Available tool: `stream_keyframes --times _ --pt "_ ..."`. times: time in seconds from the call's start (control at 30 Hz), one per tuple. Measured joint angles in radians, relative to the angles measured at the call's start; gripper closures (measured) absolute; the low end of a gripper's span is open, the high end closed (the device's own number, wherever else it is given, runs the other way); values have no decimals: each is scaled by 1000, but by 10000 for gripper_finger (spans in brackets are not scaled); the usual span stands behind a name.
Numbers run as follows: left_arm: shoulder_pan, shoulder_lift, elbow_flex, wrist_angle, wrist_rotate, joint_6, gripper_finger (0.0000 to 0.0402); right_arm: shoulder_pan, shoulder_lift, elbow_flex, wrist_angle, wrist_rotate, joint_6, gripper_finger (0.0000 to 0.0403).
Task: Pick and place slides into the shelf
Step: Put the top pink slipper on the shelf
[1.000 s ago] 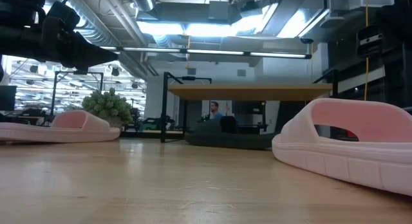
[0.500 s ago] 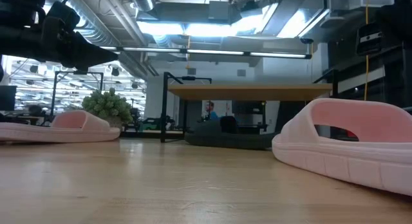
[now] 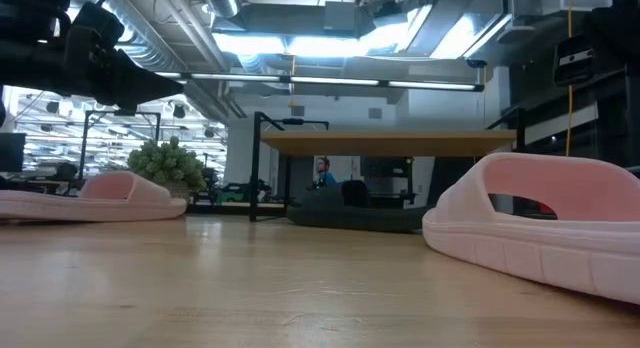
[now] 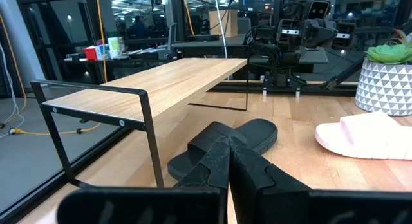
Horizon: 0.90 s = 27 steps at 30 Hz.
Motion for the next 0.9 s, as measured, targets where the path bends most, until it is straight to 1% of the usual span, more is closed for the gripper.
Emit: stream_keyframes --times 0.6,0.67,0.77,0.83,0.87,0.9 --pt "0 0 0 17 10 -7 401 0 0 0 0 0 -4 368" --pt "0 0 0 22 66 -6 401 0 0 0 0 8 -4 368" --pt "0 0 0 50 217 -1 401 0 0 0 1 48 -4 368" --pt "0 0 0 63 315 0 401 0 0 0 1 52 -4 368" --pt "0 0 0 68 338 0 401 0 0 0 1 52 -4 368" --pt "0 0 0 67 341 -1 401 0 0 0 1 52 -1 368"
